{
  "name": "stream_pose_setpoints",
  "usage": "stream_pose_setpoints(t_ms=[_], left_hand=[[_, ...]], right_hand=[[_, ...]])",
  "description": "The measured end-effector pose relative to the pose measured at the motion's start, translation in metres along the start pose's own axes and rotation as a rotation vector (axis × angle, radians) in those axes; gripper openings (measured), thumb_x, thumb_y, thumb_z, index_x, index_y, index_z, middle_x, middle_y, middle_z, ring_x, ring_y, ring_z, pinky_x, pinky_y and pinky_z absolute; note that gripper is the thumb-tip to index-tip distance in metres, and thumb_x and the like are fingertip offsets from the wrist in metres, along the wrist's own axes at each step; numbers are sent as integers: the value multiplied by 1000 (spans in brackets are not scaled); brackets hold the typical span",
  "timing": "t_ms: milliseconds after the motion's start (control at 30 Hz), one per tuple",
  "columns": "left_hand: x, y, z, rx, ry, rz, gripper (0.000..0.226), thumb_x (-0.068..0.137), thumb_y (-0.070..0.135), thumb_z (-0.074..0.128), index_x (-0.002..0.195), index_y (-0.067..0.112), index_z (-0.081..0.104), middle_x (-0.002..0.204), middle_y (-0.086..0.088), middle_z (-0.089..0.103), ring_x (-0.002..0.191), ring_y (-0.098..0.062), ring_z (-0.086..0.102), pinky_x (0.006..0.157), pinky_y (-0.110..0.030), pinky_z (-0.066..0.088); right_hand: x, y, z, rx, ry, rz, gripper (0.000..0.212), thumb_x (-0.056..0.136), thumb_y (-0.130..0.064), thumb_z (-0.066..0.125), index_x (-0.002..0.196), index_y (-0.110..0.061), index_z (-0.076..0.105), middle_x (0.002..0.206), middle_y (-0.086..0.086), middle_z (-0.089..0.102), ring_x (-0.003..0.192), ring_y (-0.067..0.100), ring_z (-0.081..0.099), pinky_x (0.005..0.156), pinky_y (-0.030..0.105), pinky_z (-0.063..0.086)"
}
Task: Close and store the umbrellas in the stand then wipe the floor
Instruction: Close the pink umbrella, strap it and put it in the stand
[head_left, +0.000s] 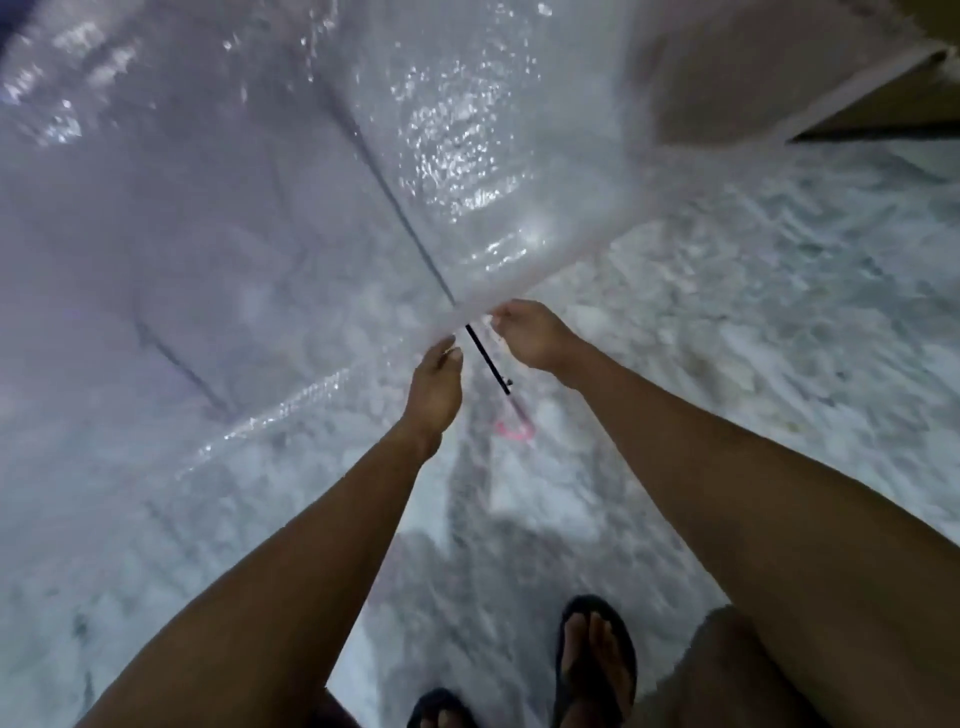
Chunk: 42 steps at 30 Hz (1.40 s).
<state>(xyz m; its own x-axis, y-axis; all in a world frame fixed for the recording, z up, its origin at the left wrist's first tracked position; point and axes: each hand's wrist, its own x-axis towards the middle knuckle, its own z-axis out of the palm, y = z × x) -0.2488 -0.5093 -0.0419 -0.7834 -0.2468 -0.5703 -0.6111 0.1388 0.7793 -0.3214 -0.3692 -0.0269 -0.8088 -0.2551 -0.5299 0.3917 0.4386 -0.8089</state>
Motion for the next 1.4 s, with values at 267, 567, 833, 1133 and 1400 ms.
stream_pose_setpoints(t_ms=[267, 567, 833, 1133, 1400], left_hand=[[56, 24, 0, -364, -31, 162, 48, 105, 8, 32, 149, 23, 42, 138, -2, 57, 120, -20, 59, 98, -34, 43], [-113, 129, -28, -100, -263, 201, 26, 108, 13, 37, 108, -2, 58, 88, -12, 62, 74, -16, 69, 79, -28, 59], [-284, 294, -26, -52, -615, -94, 30, 105, 12, 35, 115, 0, 60, 87, -8, 60, 69, -16, 69, 73, -26, 58], [-419, 437, -16, 225, -848, -4, 21, 102, 12, 36, 94, 12, 55, 69, -2, 47, 58, -14, 45, 58, -24, 37], [-513, 525, -45, 400, -975, 378, 29, 104, 14, 30, 93, 13, 57, 64, -3, 38, 48, -14, 35, 46, -23, 32]], right_hand=[[43, -78, 24, -132, -143, -146, 48, 106, -8, 39, 153, -10, 36, 154, 13, 40, 138, 29, 42, 109, 35, 38], [-102, -145, -25, 70, 45, -44, 20, 93, -19, 69, 82, -3, 71, 68, 6, 55, 58, 16, 52, 62, 27, 45], [-279, -246, -119, 141, 266, 215, 34, 92, -11, 65, 107, 20, 63, 80, 25, 59, 74, 21, 53, 66, 29, 44], [-455, -345, -211, 241, 629, 267, 28, 82, -10, 77, 63, -8, 57, 63, 8, 48, 61, 20, 48, 64, 31, 40], [-581, -438, -223, 372, 1104, 193, 14, 82, -7, 69, 69, -11, 64, 66, 6, 53, 65, 22, 53, 60, 27, 40]])
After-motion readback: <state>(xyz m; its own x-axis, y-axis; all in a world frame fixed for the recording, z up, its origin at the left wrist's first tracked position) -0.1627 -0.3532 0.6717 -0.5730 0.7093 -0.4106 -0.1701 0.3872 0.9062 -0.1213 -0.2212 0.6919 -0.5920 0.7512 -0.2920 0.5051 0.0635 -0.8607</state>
